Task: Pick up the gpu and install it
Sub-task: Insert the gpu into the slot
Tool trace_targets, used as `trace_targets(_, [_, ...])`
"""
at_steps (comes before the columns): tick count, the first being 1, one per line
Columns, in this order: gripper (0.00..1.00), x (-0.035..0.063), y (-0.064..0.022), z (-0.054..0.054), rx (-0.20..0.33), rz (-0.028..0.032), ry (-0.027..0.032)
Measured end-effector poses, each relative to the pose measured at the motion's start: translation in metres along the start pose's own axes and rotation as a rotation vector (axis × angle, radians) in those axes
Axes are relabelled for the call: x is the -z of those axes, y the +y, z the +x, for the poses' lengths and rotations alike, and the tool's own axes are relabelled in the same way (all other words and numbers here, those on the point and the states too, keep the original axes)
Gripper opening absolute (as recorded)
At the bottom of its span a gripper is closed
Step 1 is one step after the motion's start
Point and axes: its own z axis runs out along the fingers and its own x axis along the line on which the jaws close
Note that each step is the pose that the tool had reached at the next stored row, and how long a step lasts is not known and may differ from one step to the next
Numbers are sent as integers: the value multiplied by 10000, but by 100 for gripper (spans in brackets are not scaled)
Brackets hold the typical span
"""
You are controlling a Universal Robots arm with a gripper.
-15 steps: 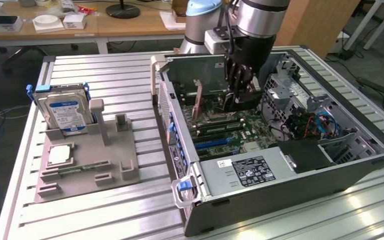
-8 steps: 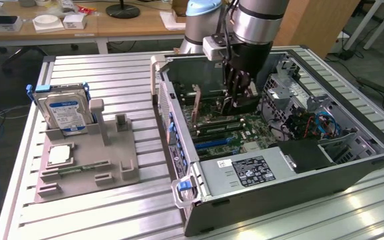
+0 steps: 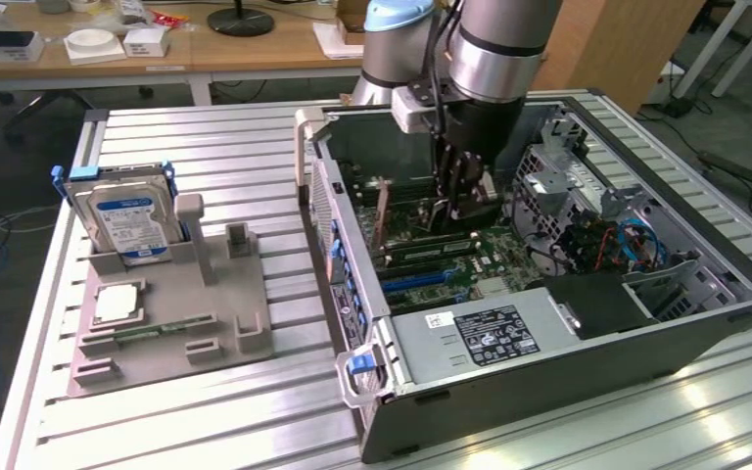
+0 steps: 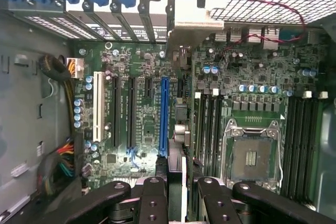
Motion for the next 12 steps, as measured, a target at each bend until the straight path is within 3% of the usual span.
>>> trace_targets(12, [27, -218, 46, -1, 1, 0, -1])
